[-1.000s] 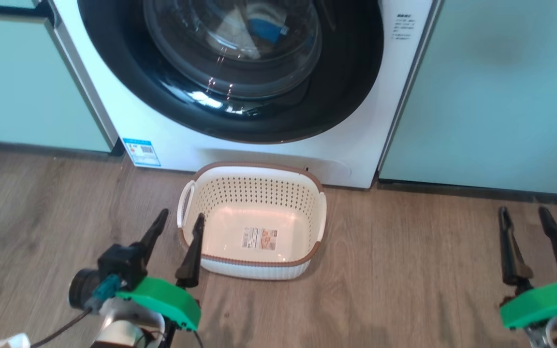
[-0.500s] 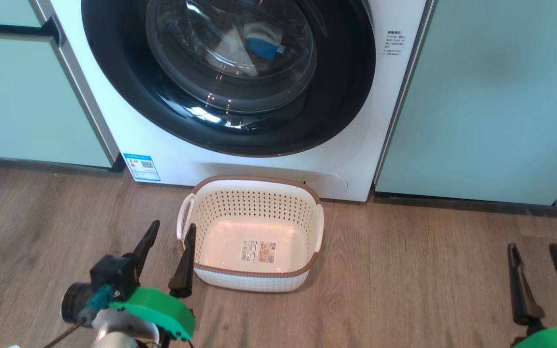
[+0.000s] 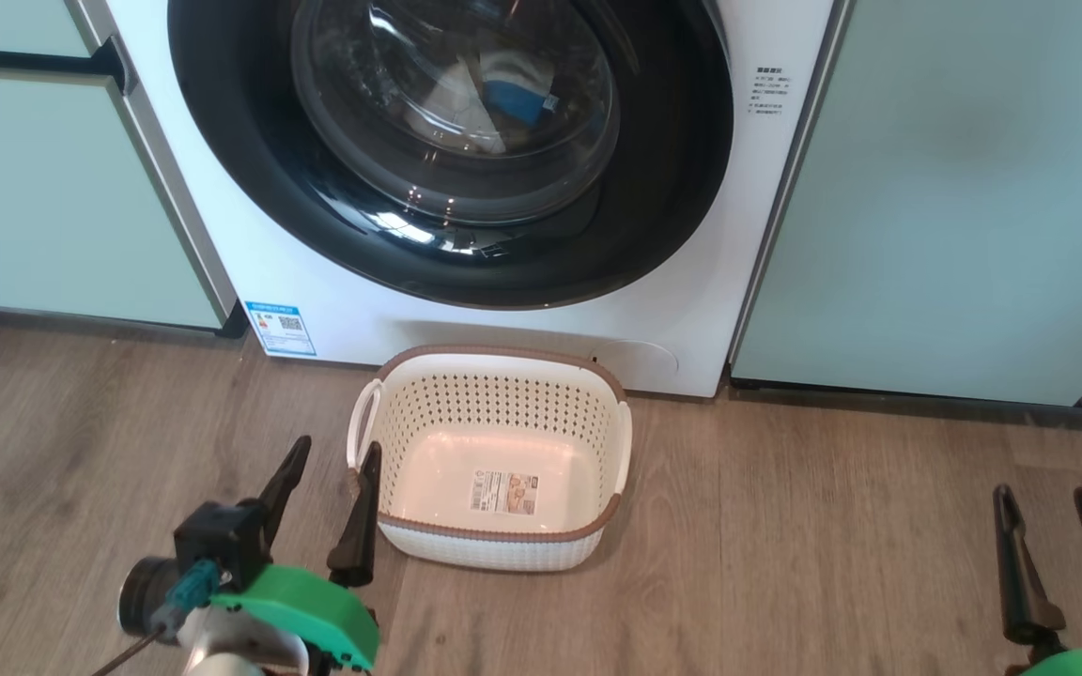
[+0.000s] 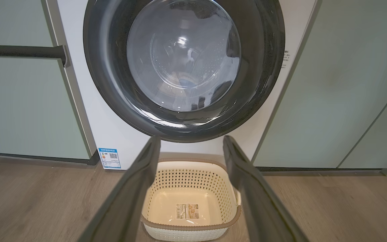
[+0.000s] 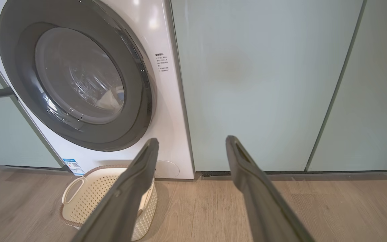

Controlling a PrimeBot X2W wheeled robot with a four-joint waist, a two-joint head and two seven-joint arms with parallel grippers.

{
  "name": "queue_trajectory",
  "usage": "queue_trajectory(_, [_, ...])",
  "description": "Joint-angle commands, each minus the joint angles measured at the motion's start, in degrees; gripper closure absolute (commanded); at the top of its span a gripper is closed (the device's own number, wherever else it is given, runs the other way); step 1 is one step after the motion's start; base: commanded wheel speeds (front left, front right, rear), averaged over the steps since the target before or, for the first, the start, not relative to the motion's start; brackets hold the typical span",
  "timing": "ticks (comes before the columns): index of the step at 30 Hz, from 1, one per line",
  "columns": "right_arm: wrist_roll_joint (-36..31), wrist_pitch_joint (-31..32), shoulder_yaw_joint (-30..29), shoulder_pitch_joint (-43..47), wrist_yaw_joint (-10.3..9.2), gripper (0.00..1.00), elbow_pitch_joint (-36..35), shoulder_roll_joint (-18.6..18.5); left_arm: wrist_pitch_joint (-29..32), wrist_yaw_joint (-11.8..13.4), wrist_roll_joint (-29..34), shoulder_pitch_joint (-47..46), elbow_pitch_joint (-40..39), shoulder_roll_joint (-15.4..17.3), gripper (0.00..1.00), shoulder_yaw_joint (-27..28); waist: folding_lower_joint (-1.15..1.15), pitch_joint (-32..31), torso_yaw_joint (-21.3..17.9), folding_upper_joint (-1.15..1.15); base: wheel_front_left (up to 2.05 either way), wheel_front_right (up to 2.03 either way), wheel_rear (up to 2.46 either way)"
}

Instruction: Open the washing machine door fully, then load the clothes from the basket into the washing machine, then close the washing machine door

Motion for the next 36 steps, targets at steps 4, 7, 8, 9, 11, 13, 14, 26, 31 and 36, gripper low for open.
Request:
queue_trajectory(4, [0.4, 0.2, 0.8, -1.7, -0.19, 0.0, -2.4, -0.9, -0.1, 0.4, -0.3, -2.4, -1.7, 1.1, 0.0, 1.7, 0.0, 0.0, 0.2, 0.0, 0.0, 0.0, 0.0])
queue_trajectory(7, [0.5, 0.2, 0.9, -1.7, -0.19, 0.0, -2.2, -0.9, -0.2, 0.5, -0.4, -2.4, -1.5, 1.0, 0.0, 1.6, 0.0, -0.1, 0.2, 0.0, 0.0, 0.0, 0.0])
queue_trajectory(8, [0.5, 0.2, 1.0, -1.7, -0.19, 0.0, -2.1, -0.9, -0.3, 0.5, -0.4, -2.4, -1.3, 1.1, 0.0, 1.6, 0.0, -0.2, 0.2, 0.0, 0.0, 0.0, 0.0])
queue_trajectory(9, [0.6, 0.2, 1.1, -1.7, -0.19, 0.0, -2.0, -0.9, -0.3, 0.5, -0.5, -2.3, -1.2, 1.1, 0.0, 1.6, 0.0, -0.2, 0.1, 0.0, 0.0, 0.0, 0.0])
queue_trajectory(11, [0.5, 0.3, 1.1, -1.7, -0.19, 0.0, -1.9, -0.9, -0.4, 0.5, -0.6, -2.3, -1.1, 1.0, 0.0, 1.5, 0.0, -0.3, 0.1, 0.0, 0.0, 0.0, 0.0])
queue_trajectory(13, [0.5, 0.4, 1.2, -1.7, -0.19, 0.0, -1.9, -0.9, -0.6, 0.5, -0.8, -2.3, -1.0, 1.0, 0.0, 1.4, 0.0, -0.4, 0.1, 0.0, 0.0, 0.0, 0.0])
queue_trajectory(14, [0.4, 0.4, 1.2, -1.8, -0.19, 0.0, -1.9, -0.9, -0.6, 0.5, -0.9, -2.4, -0.9, 0.9, 0.0, 1.4, 0.0, -0.4, 0.1, 0.0, 0.0, 0.0, 0.0])
queue_trajectory(26, [1.7, 1.1, 0.7, 0.2, 0.0, 1.0, 3.9, 0.5, -0.3, -0.3, -2.7, 0.7, 4.2, -1.0, 1.0, -1.6, 0.0, -0.6, 0.0, 0.0, 0.0, 0.0, 0.0])
queue_trajectory(31, [5.2, 1.3, 0.9, -0.5, -0.01, 1.0, 4.6, 0.3, 0.2, -0.8, -5.7, 0.4, 4.6, -1.2, 1.0, -1.0, 0.0, -0.6, 0.0, 0.0, 0.0, 0.0, 0.0])
queue_trajectory(36, [8.6, 1.4, 1.0, -1.3, -0.02, 1.0, 5.4, 0.1, 0.8, -1.4, -8.7, 0.0, 5.1, -1.4, 1.0, -0.3, 0.0, -0.5, 0.1, 0.0, 0.0, 0.0, 0.0])
